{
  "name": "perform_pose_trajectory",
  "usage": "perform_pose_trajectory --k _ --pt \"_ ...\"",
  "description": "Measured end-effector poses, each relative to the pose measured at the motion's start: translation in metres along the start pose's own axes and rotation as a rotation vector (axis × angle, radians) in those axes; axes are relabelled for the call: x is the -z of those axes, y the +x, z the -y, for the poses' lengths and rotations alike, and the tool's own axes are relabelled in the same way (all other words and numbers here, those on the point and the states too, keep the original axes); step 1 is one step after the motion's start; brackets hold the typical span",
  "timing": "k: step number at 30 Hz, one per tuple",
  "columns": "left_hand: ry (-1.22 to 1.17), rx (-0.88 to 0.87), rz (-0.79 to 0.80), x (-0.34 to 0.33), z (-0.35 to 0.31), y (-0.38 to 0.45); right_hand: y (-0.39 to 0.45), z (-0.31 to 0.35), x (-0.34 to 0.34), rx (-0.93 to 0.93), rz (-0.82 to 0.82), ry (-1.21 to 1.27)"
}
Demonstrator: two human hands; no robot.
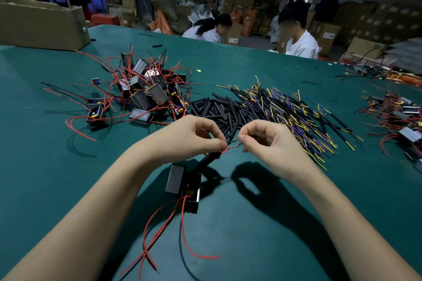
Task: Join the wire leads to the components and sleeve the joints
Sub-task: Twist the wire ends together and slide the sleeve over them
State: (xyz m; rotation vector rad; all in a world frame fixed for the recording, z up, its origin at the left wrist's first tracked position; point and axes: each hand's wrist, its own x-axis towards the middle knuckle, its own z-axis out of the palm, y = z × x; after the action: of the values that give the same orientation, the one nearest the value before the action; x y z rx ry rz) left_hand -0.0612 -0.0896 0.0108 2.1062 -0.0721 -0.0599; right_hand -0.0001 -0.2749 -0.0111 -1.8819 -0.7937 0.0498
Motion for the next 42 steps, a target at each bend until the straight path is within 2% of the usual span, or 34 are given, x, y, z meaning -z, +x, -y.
perform_pose_trajectory --k 14,19,24,35,42 --pt "-0.220 -0.057 -0.150 -0.012 0.001 0.005 0.002 0.004 -0.001 -0.018 -0.012 0.144" --pt "-0.276 -0.056 -0.162 -0.011 0.001 0.005 0.000 0.008 0.009 -0.057 0.075 0.211" --pt "-0.261 -0.062 -0.156 -0.012 -0.001 0.004 -0.001 0.009 0.023 -0.128 0.092 0.067" --pt "-0.121 -0.115 -0.127 -0.013 -0.002 0.005 -0.001 0.010 0.030 -0.056 0.069 -0.006" --pt "-0.213 -0.112 -0.202 -0.019 -0.003 0.007 -0.002 0.011 0.027 -0.017 0.093 -0.058"
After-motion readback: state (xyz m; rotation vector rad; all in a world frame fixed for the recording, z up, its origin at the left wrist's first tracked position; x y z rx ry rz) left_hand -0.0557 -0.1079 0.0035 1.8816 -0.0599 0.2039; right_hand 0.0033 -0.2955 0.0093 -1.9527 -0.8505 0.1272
